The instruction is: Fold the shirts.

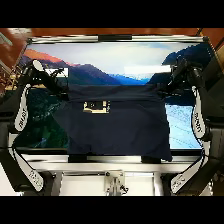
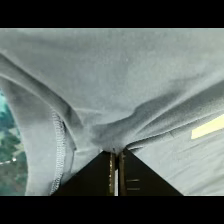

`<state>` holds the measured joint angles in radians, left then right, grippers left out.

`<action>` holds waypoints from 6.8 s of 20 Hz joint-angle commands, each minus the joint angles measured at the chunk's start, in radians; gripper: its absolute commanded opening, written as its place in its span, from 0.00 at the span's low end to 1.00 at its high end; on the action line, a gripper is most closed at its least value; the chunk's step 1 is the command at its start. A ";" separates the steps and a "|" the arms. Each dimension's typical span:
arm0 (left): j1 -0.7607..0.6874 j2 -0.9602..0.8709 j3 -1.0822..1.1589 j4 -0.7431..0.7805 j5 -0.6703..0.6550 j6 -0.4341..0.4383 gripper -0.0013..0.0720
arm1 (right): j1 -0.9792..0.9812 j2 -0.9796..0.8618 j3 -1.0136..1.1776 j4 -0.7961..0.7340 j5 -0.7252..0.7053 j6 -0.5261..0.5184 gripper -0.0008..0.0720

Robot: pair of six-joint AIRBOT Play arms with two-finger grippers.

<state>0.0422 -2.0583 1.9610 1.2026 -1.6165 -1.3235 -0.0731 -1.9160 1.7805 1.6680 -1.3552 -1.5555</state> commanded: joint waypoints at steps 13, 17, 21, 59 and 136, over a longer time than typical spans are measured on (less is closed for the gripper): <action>0.018 0.042 0.023 0.007 -0.124 -0.141 0.92 | -0.001 0.062 0.001 -0.051 -0.241 -0.074 0.71; 0.068 0.198 0.014 0.003 -0.187 -0.148 0.56 | -0.073 0.237 -0.016 -0.090 -0.335 -0.114 0.71; 0.123 0.481 -0.388 -0.008 -0.081 -0.114 0.57 | -0.299 0.476 -0.290 0.079 -0.312 -0.133 0.71; 0.059 0.880 -1.478 -0.373 0.515 0.216 0.07 | -0.494 0.740 -1.232 0.167 -0.109 -0.270 0.82; 0.138 0.378 -0.375 -0.710 0.221 0.134 0.73 | -0.236 0.143 -0.370 0.450 0.168 -0.120 0.93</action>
<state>0.2066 -1.6989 1.5795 0.5137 -1.3811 -1.1896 -0.2916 -1.7287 1.4105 2.0384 -1.1690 -1.6459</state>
